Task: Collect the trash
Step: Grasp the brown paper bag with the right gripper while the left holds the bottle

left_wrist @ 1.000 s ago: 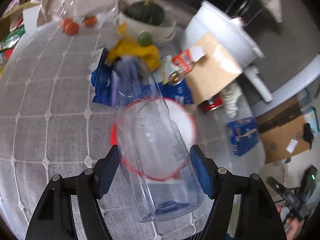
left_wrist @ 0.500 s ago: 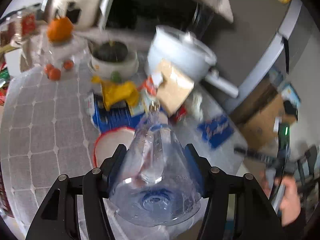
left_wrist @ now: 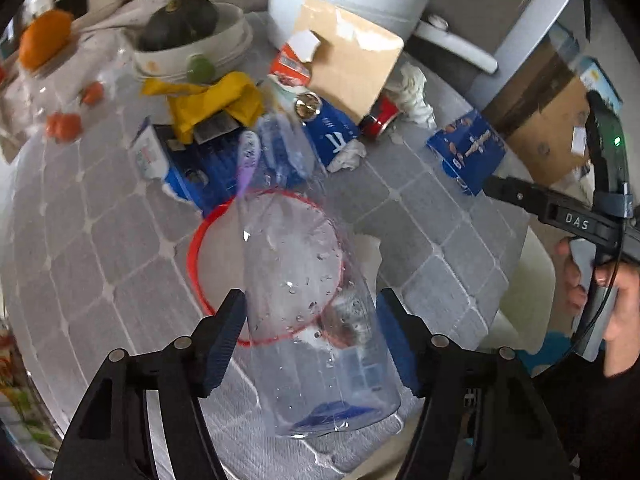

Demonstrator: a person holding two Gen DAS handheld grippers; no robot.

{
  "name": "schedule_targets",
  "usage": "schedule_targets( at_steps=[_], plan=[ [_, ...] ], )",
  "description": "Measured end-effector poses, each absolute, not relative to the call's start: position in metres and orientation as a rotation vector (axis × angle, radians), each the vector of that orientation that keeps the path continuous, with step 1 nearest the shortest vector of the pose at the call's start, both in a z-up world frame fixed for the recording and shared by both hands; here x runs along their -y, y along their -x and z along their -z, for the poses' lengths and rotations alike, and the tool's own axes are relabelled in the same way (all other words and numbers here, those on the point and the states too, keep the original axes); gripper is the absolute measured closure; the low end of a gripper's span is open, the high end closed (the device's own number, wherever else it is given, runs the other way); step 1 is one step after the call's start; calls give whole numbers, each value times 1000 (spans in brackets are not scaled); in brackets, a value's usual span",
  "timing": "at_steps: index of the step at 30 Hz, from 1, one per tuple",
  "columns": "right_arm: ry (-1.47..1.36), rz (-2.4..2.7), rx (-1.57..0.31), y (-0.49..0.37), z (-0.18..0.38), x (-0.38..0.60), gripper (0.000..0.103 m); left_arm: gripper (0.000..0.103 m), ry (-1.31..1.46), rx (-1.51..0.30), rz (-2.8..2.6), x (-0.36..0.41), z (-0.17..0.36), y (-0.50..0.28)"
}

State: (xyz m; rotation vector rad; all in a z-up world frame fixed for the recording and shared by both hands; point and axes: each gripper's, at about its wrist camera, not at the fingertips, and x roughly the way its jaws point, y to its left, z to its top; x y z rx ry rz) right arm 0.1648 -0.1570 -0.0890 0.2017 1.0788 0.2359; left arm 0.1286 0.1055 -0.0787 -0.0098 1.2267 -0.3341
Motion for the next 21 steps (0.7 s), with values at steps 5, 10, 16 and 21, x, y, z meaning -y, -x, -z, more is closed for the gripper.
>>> schedule_targets(
  at_steps=[5,10,16,21],
  plan=[
    [-183,-257,-1073,-178,87,145,19,34,95,-1241,279,-111,97,-153],
    [-159,-305,-1013,-194,78,123,23,36,235,-1100,314,-124,78,-147],
    [-91,-372,-921,-225,71,84,36,41,356,-960,308,-158,49,-127],
    [-52,-345,-897,-259,87,60,63,41,410,-910,292,-170,39,-121]
  ],
)
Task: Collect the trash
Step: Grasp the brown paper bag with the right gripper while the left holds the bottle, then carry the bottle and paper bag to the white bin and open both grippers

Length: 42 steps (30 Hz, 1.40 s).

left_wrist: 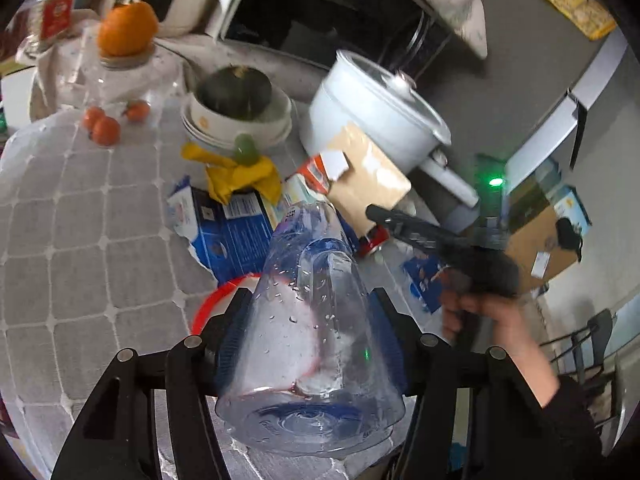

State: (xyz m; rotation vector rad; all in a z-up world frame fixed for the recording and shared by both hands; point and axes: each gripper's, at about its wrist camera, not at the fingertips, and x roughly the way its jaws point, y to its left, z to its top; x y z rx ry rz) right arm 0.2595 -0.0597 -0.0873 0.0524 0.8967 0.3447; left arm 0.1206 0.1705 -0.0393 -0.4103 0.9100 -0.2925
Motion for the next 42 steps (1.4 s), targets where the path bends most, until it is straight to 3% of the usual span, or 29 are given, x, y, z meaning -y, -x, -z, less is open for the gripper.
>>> schedule_targets(
  at_steps=[2,4,9,26,42],
  plan=[
    [-41,-331,-900,-267,94,54,72,41,428,-892,287,-174,35,-119],
    [-40,-328,-900,-273,99,50,93,41,442,-876,284,-177,31,-117],
    [-63,-358,-827,-263,81,50,102,41,478,-819,273,-185,19,-111],
    [-32,-252,-558,-136,-39,149,103,41,485,-737,377,-143,-12,-72],
    [-68,93,-675,15,-13,311,103,41,172,-819,659,36,-6,-31]
  ],
)
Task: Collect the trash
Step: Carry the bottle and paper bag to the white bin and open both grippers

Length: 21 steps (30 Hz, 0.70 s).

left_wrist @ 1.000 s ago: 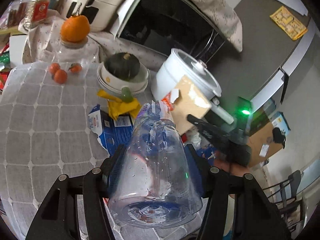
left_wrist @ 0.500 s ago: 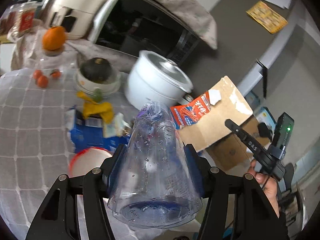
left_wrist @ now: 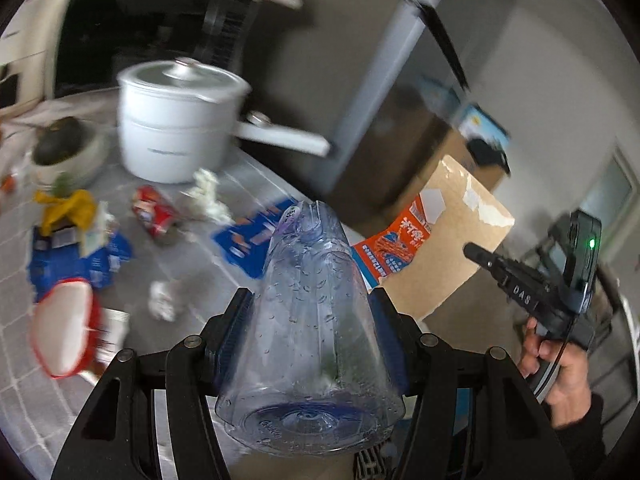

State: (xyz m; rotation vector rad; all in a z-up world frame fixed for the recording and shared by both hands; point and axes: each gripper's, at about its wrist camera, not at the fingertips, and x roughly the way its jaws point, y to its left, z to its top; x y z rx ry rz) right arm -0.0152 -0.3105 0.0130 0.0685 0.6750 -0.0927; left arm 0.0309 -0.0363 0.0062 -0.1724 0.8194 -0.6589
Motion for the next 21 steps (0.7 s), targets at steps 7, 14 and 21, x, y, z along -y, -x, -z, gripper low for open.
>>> schedule_targets(
  at_steps=[7,14,21],
  plan=[
    [-162,205,-849,34,25,364,103,40,23,-942,770,116,24,-18],
    [-228,213,-1035,36,64,388,103,40,-146,-1070,795,184,69,-14],
    [-250,176,-1178,35,96,395,102,40,-260,-1195,757,222,117,-25]
  ],
)
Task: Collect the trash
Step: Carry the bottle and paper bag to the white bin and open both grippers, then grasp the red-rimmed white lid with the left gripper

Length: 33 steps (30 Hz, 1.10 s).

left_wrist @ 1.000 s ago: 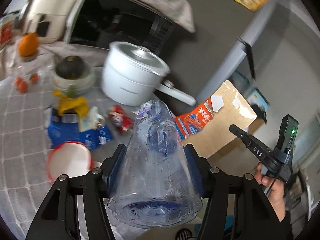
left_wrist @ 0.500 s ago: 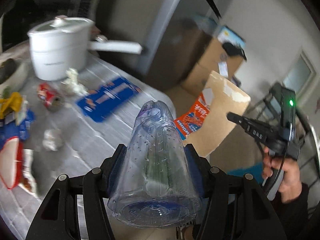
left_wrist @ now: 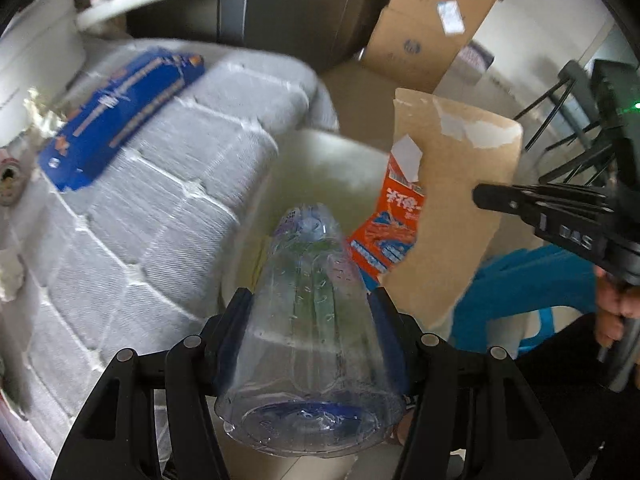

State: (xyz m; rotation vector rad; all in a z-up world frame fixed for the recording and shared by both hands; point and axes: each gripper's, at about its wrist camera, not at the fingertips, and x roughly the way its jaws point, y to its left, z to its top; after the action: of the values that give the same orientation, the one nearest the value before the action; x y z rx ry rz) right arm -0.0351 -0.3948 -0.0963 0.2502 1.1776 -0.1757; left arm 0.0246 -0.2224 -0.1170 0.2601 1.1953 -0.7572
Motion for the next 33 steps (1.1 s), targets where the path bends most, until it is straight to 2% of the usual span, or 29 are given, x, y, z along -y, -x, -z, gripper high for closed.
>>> schedule_targets(
  at_steps=[6,11,12,13,15,20,23,25,27,33],
  plan=[
    [-237,184,-1278,30,119,400,102,40,-302,-1264,718,238,146,-35],
    [-273,190,-1303,28,122,405,96,39,-312,-1295,715,247,157,-40],
    [-288,183,-1297,29,120,406,89,39,-315,-1290,711,247,157,-40],
    [-300,180,-1291,30,119,408,73,34,-319,-1274,710,246,153,-39],
    [-316,185,-1275,28,116,410,52,23,-323,-1252,704,251,149,-40],
    [-325,210,-1208,31,100,413,48,9,-235,-1194,702,231,119,-45],
    [-321,193,-1161,28,89,408,42,2,-181,-1144,683,211,98,-45],
    [-307,176,-1115,28,78,401,33,0,-152,-1101,661,192,84,-44],
    [-300,160,-1073,28,70,392,28,0,-123,-1056,625,172,68,-46],
    [-313,108,-1008,13,54,366,21,0,-64,-974,466,94,43,-57]
  ],
)
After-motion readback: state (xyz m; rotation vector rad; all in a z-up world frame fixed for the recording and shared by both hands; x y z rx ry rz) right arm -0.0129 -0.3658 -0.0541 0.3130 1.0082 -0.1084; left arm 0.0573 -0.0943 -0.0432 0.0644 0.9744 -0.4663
